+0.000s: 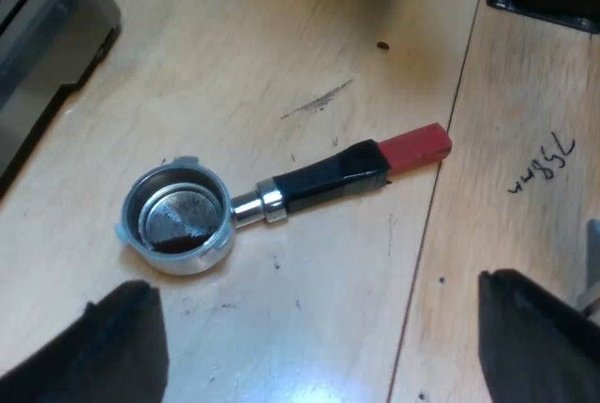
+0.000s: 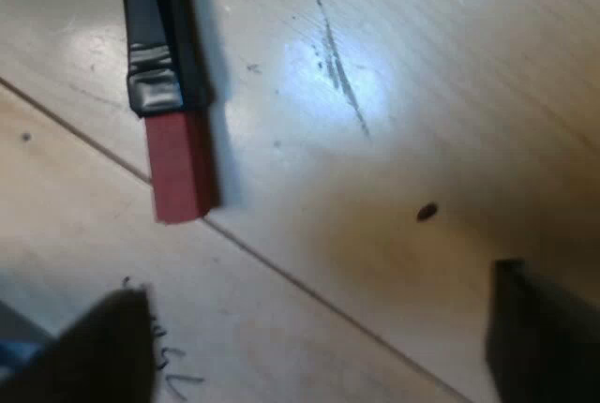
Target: Put the handle in the coffee machine
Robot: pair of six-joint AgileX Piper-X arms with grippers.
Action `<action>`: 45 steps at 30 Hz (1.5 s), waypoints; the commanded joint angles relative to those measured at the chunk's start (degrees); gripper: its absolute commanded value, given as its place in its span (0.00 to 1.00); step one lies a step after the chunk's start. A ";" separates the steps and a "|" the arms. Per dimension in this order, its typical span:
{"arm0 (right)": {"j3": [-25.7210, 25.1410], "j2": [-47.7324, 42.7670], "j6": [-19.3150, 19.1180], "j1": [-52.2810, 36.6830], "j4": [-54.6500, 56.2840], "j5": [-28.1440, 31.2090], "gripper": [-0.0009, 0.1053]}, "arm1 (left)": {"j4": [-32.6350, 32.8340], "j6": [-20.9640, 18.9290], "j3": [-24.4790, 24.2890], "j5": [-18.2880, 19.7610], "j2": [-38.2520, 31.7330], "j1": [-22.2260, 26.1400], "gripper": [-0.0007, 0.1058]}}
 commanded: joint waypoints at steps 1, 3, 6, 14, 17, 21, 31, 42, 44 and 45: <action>-0.46 1.57 0.83 1.72 -1.44 1.34 0.42 | -0.66 0.38 -0.23 -1.68 0.02 -0.27 0.67; -0.23 2.94 1.24 2.74 -3.44 2.38 0.29 | -0.66 0.38 -0.23 -2.66 0.02 -0.27 0.67; -0.01 5.71 3.69 3.95 -8.56 2.56 0.04 | -0.66 0.38 -0.23 -2.94 0.02 -0.27 0.67; 0.13 12.73 9.96 3.97 -15.23 3.03 0.01 | -2.08 0.38 2.66 -7.54 0.02 -0.27 0.67; 0.13 15.80 10.46 3.97 -15.60 2.93 0.01 | -2.89 0.38 3.03 -7.54 0.02 -0.27 0.67; 0.13 20.56 10.63 4.11 -15.60 2.81 0.01 | -3.72 0.38 3.01 -7.54 0.02 -0.27 0.67; 1.96 28.70 10.63 4.16 -16.92 2.96 0.01 | -3.70 0.38 3.01 -7.54 0.02 -0.27 0.67; 9.48 29.60 11.06 4.16 -22.83 2.96 0.01 | -3.70 0.26 3.01 -7.54 0.02 -0.27 0.67; 10.04 29.72 11.06 4.16 -23.76 2.80 0.01 | -3.70 0.26 3.01 -7.54 0.02 -0.27 0.67; 10.10 29.67 11.06 4.16 -24.03 2.26 0.01 | -3.70 0.15 3.01 -7.54 0.02 -0.27 0.67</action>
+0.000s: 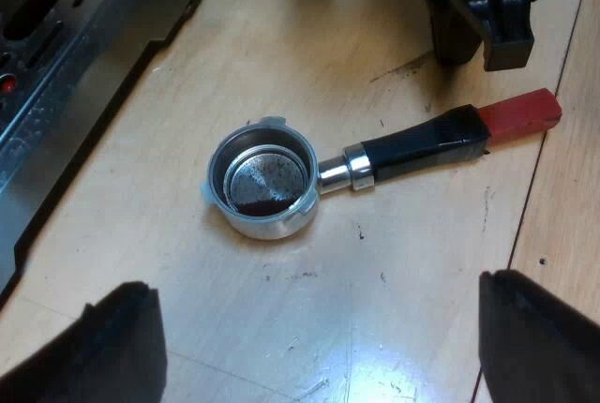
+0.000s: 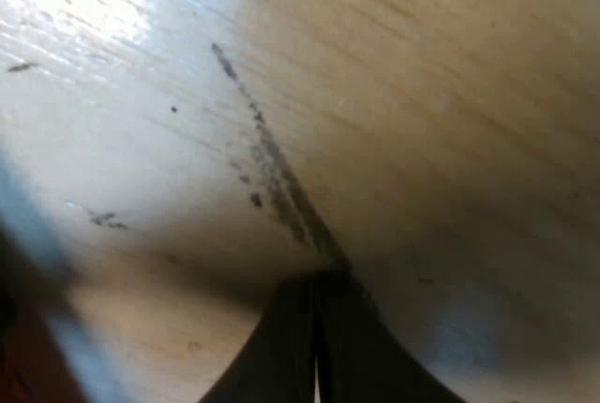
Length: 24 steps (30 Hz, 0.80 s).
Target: Put the handle in the coffee machine
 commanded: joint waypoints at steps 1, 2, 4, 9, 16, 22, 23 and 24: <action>0.85 0.18 0.27 0.33 -1.34 -1.73 0.01 | -0.55 -0.02 -0.07 -0.19 -0.07 -0.27 0.67; 0.85 0.18 0.27 0.47 -1.59 -2.29 0.01 | -0.55 -0.02 -0.07 -0.19 -0.07 -0.27 0.67; 0.85 0.18 0.27 1.98 -2.14 -4.54 0.01 | -0.30 -0.02 -0.07 -0.19 -0.07 -0.27 0.67; 0.85 0.18 0.50 7.76 -4.06 -4.54 0.01 | 1.62 -1.39 -0.07 -0.72 -0.07 -0.27 0.67; 0.73 0.18 7.14 14.62 -9.15 -4.76 0.01 | 3.17 -1.39 -0.07 -4.22 0.08 -0.27 0.67; -0.34 0.18 9.31 17.94 -11.83 -5.91 0.01 | 4.91 -1.39 -0.07 -4.70 0.08 -0.27 0.67; -0.68 0.28 10.36 18.53 -13.26 -5.93 0.01 | 5.57 -1.39 -0.07 -5.09 0.08 -0.27 0.67; -0.69 0.28 10.52 18.58 -13.39 -5.93 0.01 | 6.46 -1.39 -0.07 -5.34 0.08 -0.27 0.67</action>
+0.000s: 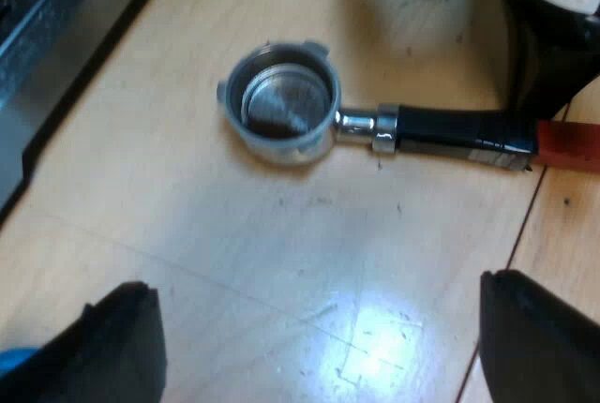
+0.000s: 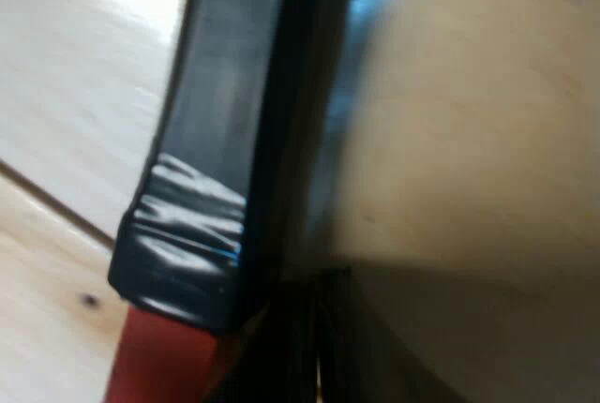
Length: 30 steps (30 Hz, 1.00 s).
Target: Put the handle in the coffee machine
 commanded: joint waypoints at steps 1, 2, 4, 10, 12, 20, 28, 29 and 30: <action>-0.51 0.41 1.96 0.71 -2.39 -0.73 0.01 | 2.71 -0.62 -0.24 -1.55 0.08 -0.27 0.67; -0.51 0.95 2.54 0.70 -3.83 -1.19 0.01 | 3.73 -0.62 -0.36 -1.94 0.08 -0.27 0.67; -1.23 2.23 3.18 0.70 -4.90 -2.67 0.01 | 4.63 -0.62 -0.77 -3.14 0.08 -0.27 0.67; -6.45 8.27 3.03 0.85 -6.02 -5.13 0.01 | 5.26 -0.62 -2.94 -5.27 0.08 -0.27 0.67; -8.42 9.84 3.00 0.85 -7.30 -5.29 0.01 | 5.40 -0.62 -3.70 -5.27 0.08 -0.27 0.67; -16.52 17.80 3.00 0.85 -9.20 -5.66 0.01 | 10.75 -0.62 -6.84 -7.04 -0.03 -0.27 0.67; -17.94 19.17 3.30 0.85 -15.87 -5.52 0.01 | 11.32 -0.62 -8.73 -11.64 -0.04 -0.27 0.67; -17.94 19.16 3.30 0.85 -15.49 -5.52 0.01 | 11.32 -0.62 -8.73 -11.64 -0.04 -0.27 0.67; -17.94 19.17 3.29 0.85 -14.85 -5.84 0.01 | 11.32 -0.62 -8.73 -11.64 -0.04 -0.27 0.67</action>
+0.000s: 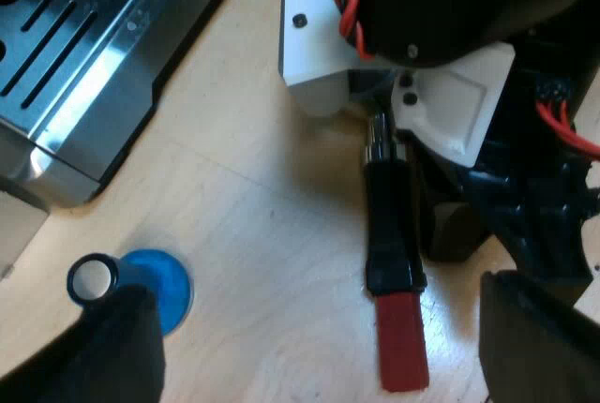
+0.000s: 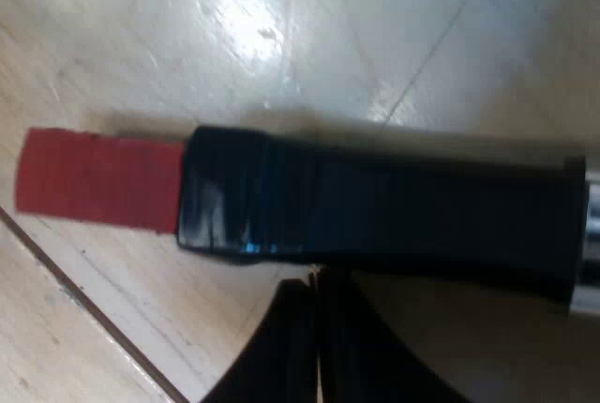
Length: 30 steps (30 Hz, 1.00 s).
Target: Put the handle in the coffee machine
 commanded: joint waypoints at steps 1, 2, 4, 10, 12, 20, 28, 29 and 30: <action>-0.26 -0.19 0.07 0.17 1.92 -0.85 0.01 | 0.27 -0.57 -0.40 -1.04 -0.04 -0.27 0.67; -0.26 -0.43 0.07 0.17 3.22 -1.31 0.01 | 0.27 -0.57 -0.40 -1.04 -0.04 -0.27 0.67; -0.26 -1.06 0.07 0.17 5.21 -1.45 0.01 | 0.27 -0.57 -0.40 -1.04 -0.04 -0.27 0.67; -0.26 -5.24 0.07 0.57 11.67 -1.08 0.01 | 0.27 -0.57 -0.40 -1.04 -0.04 -0.27 0.67; -0.26 -7.10 0.07 0.75 13.19 -0.63 0.01 | 0.27 -0.57 -0.40 -1.04 -0.04 -0.27 0.67; -0.26 -16.80 0.07 0.84 21.84 3.99 0.01 | -0.62 -0.57 -0.40 -1.04 -0.04 -0.27 0.67; -0.60 -24.81 -0.33 0.68 24.44 15.62 0.01 | -1.51 -0.57 -0.40 -0.76 -0.04 -0.27 0.67; -0.78 -25.59 -0.33 0.68 24.75 17.08 0.01 | -2.28 -0.57 -0.40 -0.61 -0.04 -0.27 0.67; -1.00 -26.37 -0.33 0.44 25.19 18.34 0.01 | -2.80 -0.57 -0.40 -0.62 -0.04 -0.27 0.67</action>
